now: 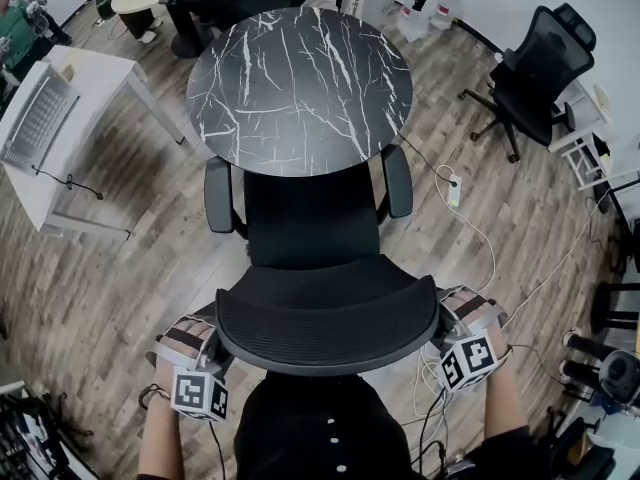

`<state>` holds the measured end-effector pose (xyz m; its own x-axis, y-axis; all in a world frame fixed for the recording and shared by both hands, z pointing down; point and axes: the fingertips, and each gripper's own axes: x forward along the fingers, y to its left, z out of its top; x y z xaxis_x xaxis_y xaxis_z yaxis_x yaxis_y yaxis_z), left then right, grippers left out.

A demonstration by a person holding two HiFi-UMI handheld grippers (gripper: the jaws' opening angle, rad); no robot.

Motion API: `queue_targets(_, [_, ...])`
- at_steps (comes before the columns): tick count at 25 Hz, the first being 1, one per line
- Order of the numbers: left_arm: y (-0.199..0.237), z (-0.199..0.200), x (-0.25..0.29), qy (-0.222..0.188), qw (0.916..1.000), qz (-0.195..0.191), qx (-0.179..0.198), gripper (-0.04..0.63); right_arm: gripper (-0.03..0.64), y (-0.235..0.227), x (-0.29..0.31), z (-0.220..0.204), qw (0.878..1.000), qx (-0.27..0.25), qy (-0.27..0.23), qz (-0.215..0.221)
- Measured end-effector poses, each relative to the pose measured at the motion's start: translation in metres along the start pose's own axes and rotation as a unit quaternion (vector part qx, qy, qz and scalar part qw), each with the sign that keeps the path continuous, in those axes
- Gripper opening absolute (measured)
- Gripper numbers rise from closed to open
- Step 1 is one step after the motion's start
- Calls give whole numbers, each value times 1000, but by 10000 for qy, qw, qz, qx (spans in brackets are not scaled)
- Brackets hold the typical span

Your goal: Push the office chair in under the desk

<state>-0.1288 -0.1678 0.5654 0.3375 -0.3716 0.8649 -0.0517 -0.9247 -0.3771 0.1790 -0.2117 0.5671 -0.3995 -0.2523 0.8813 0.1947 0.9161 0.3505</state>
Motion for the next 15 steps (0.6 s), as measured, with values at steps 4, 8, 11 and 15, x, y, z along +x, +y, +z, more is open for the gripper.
queue_targets(4, [9, -4, 2, -27, 10000, -13, -16, 98, 141, -9, 3, 0, 10000, 22, 5, 15])
queue_targets(8, [29, -9, 9, -30, 10000, 43, -31, 98, 144, -32, 12, -4, 10000, -5, 43, -32])
queue_targets(11, [44, -16, 14, -6, 10000, 77, -11, 98, 138, -48, 19, -5, 9999, -6, 80, -75])
queue_targets(15, [67, -27, 20, -16, 9999, 97, 30, 100, 133, -71, 27, -3, 9998, -6, 102, -177])
